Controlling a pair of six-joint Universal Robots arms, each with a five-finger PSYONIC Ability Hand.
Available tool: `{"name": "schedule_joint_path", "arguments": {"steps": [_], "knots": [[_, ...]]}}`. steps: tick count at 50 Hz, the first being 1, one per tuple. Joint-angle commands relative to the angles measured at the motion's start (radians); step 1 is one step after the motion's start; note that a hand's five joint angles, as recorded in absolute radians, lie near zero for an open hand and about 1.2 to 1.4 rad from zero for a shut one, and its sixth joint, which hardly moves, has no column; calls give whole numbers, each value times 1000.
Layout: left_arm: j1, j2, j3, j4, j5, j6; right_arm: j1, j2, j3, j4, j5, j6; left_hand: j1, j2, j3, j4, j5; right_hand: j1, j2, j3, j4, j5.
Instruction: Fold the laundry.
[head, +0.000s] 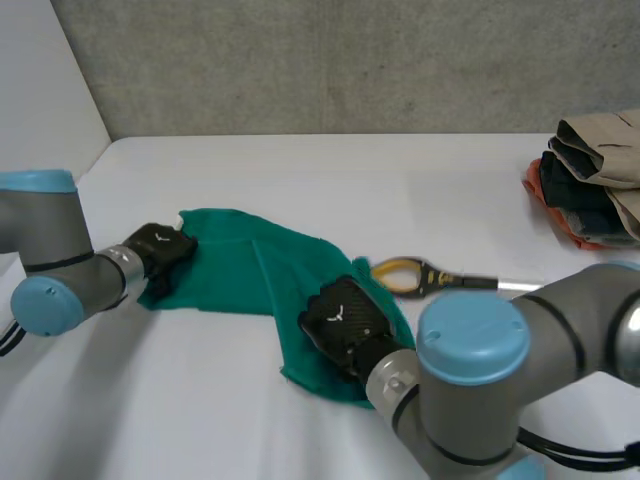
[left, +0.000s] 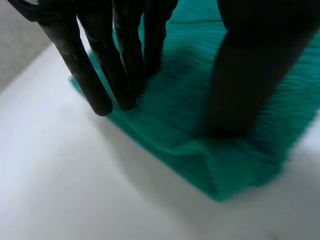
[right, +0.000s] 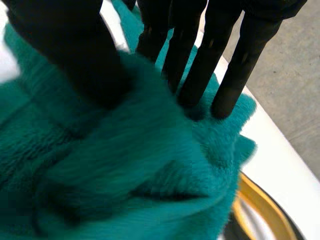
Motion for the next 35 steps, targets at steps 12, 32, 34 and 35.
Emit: {"name": "schedule_joint_path", "arguments": {"steps": [12, 32, 34, 35], "knots": [[-135, 167, 156, 483, -162, -55, -137, -203, -190, -251, 111, -36, 670, 411, 410, 403, 470, 282, 265, 279, 278, 279], [-204, 502, -292, 728, -173, -346, -393, -266, -250, -92, -50, 80, 670, 411, 410, 403, 470, 282, 265, 279, 278, 279], [-206, 503, -343, 722, -151, -346, -392, -268, -221, 34, -73, 89, 670, 411, 410, 403, 470, 282, 265, 279, 278, 279], [-209, 499, -385, 717, -130, -346, -388, -268, -205, 69, -87, 91, 458, 199, 199, 191, 259, 282, 265, 279, 278, 279]]}}
